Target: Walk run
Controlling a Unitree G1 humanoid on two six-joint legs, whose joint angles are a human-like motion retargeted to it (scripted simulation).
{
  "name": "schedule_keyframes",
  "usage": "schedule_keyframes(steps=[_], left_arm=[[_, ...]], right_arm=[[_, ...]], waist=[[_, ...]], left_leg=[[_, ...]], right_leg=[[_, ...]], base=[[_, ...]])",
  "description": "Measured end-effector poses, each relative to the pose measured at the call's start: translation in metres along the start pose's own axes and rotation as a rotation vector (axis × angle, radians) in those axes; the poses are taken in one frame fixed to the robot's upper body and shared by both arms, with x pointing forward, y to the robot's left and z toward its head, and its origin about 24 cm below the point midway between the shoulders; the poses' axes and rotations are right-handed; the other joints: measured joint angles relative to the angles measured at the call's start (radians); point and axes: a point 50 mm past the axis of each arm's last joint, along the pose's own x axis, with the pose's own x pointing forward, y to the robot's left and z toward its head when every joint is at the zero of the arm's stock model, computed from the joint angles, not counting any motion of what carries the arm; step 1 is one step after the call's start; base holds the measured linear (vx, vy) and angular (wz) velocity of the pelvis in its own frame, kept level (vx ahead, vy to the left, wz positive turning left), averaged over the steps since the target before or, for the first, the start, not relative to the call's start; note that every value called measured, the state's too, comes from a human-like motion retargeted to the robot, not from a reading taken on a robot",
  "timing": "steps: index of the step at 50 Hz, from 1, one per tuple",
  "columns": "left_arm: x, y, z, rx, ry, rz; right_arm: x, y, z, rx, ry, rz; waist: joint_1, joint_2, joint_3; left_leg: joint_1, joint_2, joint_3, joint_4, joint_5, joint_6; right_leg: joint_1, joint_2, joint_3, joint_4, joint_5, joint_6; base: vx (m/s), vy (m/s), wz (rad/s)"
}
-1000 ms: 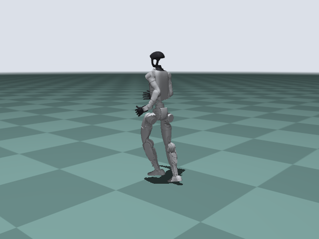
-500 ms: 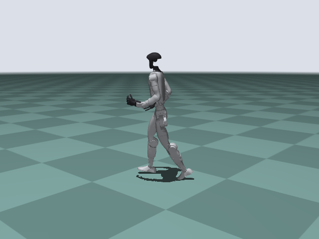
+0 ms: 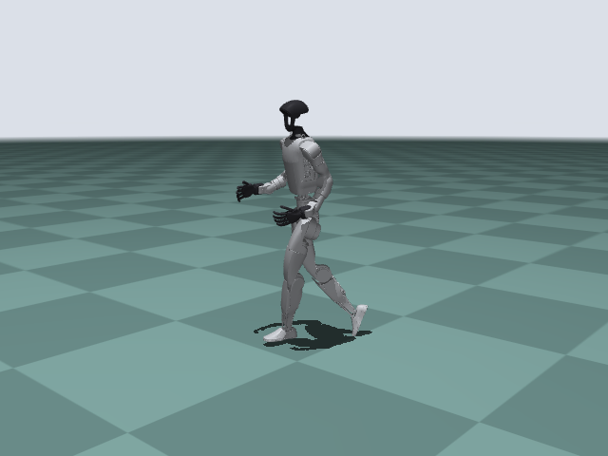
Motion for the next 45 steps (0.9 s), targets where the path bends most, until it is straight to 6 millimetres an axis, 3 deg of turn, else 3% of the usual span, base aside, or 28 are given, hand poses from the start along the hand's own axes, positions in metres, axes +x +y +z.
schedule_keyframes(steps=[2, 3, 5, 7, 10, 12, 15, 18, 19, 20, 22, 23, 25, 27, 30, 33, 37, 40, 41, 43, 44, 45], left_arm=[[0.018, -0.004, 0.011, 0.021, -0.057, -0.008], [0.027, -0.011, 0.011, 0.007, -0.073, -0.018], [0.053, -0.010, 0.023, -0.050, -0.156, 0.012], [0.080, -0.027, 0.035, -0.174, -0.238, -0.033], [0.106, -0.056, 0.067, -0.284, -0.398, -0.073], [0.112, -0.063, 0.087, -0.271, -0.467, -0.113], [0.110, -0.063, 0.100, -0.197, -0.505, -0.190], [0.103, -0.051, 0.100, -0.083, -0.469, -0.251], [0.099, -0.044, 0.098, -0.044, -0.448, -0.251], [0.095, -0.037, 0.096, -0.008, -0.426, -0.243], [0.085, -0.022, 0.086, 0.041, -0.377, -0.187], [0.077, -0.013, 0.079, 0.055, -0.341, -0.149], [0.057, -0.002, 0.054, 0.065, -0.237, -0.105], [0.045, -0.012, 0.025, -0.017, -0.131, -0.117], [0.013, -0.021, -0.004, -0.204, -0.037, -0.032], [-0.015, -0.016, -0.016, -0.242, 0.024, 0.023], [-0.030, -0.003, -0.015, -0.159, 0.053, 0.060], [-0.020, 0.000, -0.005, -0.097, 0.021, 0.049], [-0.014, -0.001, 0.000, -0.080, -0.004, 0.041], [0.002, -0.001, 0.013, -0.039, -0.063, 0.015], [0.011, -0.001, 0.021, -0.014, -0.094, 0.000], [0.019, -0.001, 0.028, 0.011, -0.124, -0.015]], right_arm=[[-0.016, 0.006, -0.017, 0.013, 0.088, 0.012], [-0.034, 0.009, -0.032, 0.023, 0.172, 0.006], [-0.064, 0.022, -0.060, 0.084, 0.339, 0.013], [-0.091, 0.028, -0.076, 0.147, 0.448, -0.015], [-0.135, 0.016, -0.079, 0.177, 0.528, -0.081], [-0.152, 0.012, -0.077, 0.162, 0.559, -0.129], [-0.164, 0.009, -0.073, 0.113, 0.576, -0.181], [-0.145, 0.008, -0.066, 0.048, 0.512, -0.234], [-0.132, 0.008, -0.063, 0.033, 0.468, -0.252], [-0.119, 0.007, -0.058, 0.022, 0.420, -0.269], [-0.087, 0.006, -0.046, 0.013, 0.301, -0.288], [-0.071, 0.008, -0.038, 0.019, 0.237, -0.286], [-0.040, 0.011, -0.020, 0.049, 0.092, -0.299], [-0.006, -0.014, 0.011, 0.051, -0.128, -0.354], [0.032, -0.015, 0.047, 0.101, -0.348, -0.263], [0.044, -0.020, 0.075, 0.064, -0.470, -0.202], [0.039, -0.029, 0.089, -0.025, -0.498, -0.175], [0.029, -0.032, 0.081, -0.064, -0.440, -0.208], [0.026, -0.030, 0.074, -0.057, -0.410, -0.223], [0.021, -0.025, 0.059, -0.029, -0.351, -0.259], [0.017, -0.020, 0.050, -0.008, -0.320, -0.272], [0.013, -0.014, 0.041, 0.016, -0.287, -0.282]], waist=[[-0.051, -0.038, -0.014], [-0.076, -0.024, -0.040], [-0.139, 0.066, -0.102], [-0.118, 0.125, -0.126], [-0.128, 0.147, -0.133], [-0.208, 0.180, -0.131], [-0.334, 0.205, -0.138], [-0.432, 0.201, -0.138], [-0.433, 0.197, -0.140], [-0.424, 0.190, -0.142], [-0.424, 0.155, -0.142], [-0.415, 0.165, -0.136], [-0.349, 0.213, -0.120], [-0.307, 0.159, -0.130], [-0.254, 0.100, -0.119], [-0.217, 0.090, -0.100], [-0.110, 0.077, -0.076], [-0.077, 0.062, -0.036], [-0.072, 0.054, -0.030], [-0.057, 0.054, -0.018], [-0.068, 0.039, -0.018], [-0.087, 0.014, -0.021]], left_leg=[[0.026, -0.063, -0.097, 0.175, -0.203, 0.000], [0.014, -0.078, -0.216, 0.243, -0.240, 0.000], [0.026, 0.054, -0.246, 0.305, -0.288, 0.000], [0.069, 0.083, -0.286, 0.304, -0.320, 0.000], [0.185, 0.044, -0.373, 0.176, -0.236, 0.000], [0.241, 0.025, -0.471, 0.114, -0.105, 0.000], [0.346, -0.003, -0.537, 0.053, 0.097, 0.000], [0.446, -0.013, -0.554, 0.031, 0.322, -0.034], [0.470, -0.009, -0.544, 0.043, 0.392, -0.063], [0.491, -0.008, -0.529, 0.060, 0.456, -0.094], [0.508, -0.017, -0.493, 0.180, 0.577, -0.174], [0.480, 0.014, -0.453, 0.332, 0.596, -0.215], [0.381, 0.090, -0.376, 0.691, 0.603, -0.226], [0.240, -0.038, -0.443, 0.769, 0.564, -0.215], [0.091, 0.015, -0.226, 0.834, 0.271, -0.092], [-0.053, 0.040, -0.178, 0.701, 0.071, -0.041], [-0.141, 0.030, -0.152, 0.273, 0.015, -0.063], [-0.104, -0.013, -0.217, -0.012, -0.028, -0.118], [-0.092, -0.001, -0.194, -0.039, -0.016, -0.108], [-0.068, 0.049, -0.136, -0.025, 0.127, -0.079], [-0.058, 0.043, -0.142, 0.030, 0.082, -0.044], [-0.049, 0.019, -0.168, 0.101, -0.036, 0.000]], right_leg=[[-0.057, -0.020, -0.038, 0.268, 0.000, 0.009], [-0.096, 0.022, -0.038, 0.366, 0.000, -0.015], [-0.196, 0.091, -0.022, 0.410, -0.004, -0.062], [-0.305, 0.085, -0.004, 0.454, -0.144, -0.149], [-0.465, 0.001, -0.041, 0.417, -0.368, -0.283], [-0.534, -0.086, -0.145, 0.306, -0.464, -0.277], [-0.592, -0.103, -0.131, 0.059, -0.520, -0.192], [-0.615, -0.103, 0.008, -0.176, -0.615, -0.054], [-0.616, -0.105, 0.004, -0.213, -0.634, -0.042], [-0.616, -0.107, -0.022, -0.231, -0.646, -0.056], [-0.600, -0.091, -0.027, -0.183, -0.521, -0.141], [-0.569, -0.055, -0.042, -0.139, -0.573, -0.198], [-0.539, 0.135, 0.229, -0.016, -0.691, -0.191], [-0.536, -0.090, 0.039, 0.028, -0.734, -0.149], [-0.425, -0.071, 0.118, -0.008, -0.798, -0.187], [-0.323, -0.081, 0.049, -0.094, -0.733, -0.194], [-0.186, -0.028, 0.013, -0.205, -0.469, -0.192], [-0.070, -0.007, -0.020, -0.237, -0.254, -0.199], [-0.041, -0.005, -0.023, -0.220, -0.200, -0.199], [0.001, 0.007, -0.014, -0.148, -0.089, -0.178], [-0.010, -0.001, -0.027, -0.052, -0.042, -0.166], [-0.035, -0.017, -0.051, 0.067, 0.000, -0.156]], base=[[1.87, -0.81, 2.00], [1.88, 0.02, 2.29], [1.62, 0.13, 1.19], [1.07, 0.02, 0.66], [1.17, -0.14, 1.73], [1.14, -0.23, 2.92], [1.26, -0.29, 2.70], [1.06, -0.44, 1.73], [1.16, -0.72, 0.43], [1.15, -0.72, 0.07], [1.25, -0.78, 0.01], [1.45, -0.92, -0.44], [1.37, -0.79, -0.60], [0.91, -0.38, 0.18], [1.07, -0.34, -0.71], [1.13, -0.33, 0.10], [1.07, -0.45, -0.33], [1.19, -0.49, -0.03], [1.13, -0.49, -0.05], [1.12, -0.53, -0.30], [1.37, -0.75, 0.04], [1.75, -0.60, 0.90]])
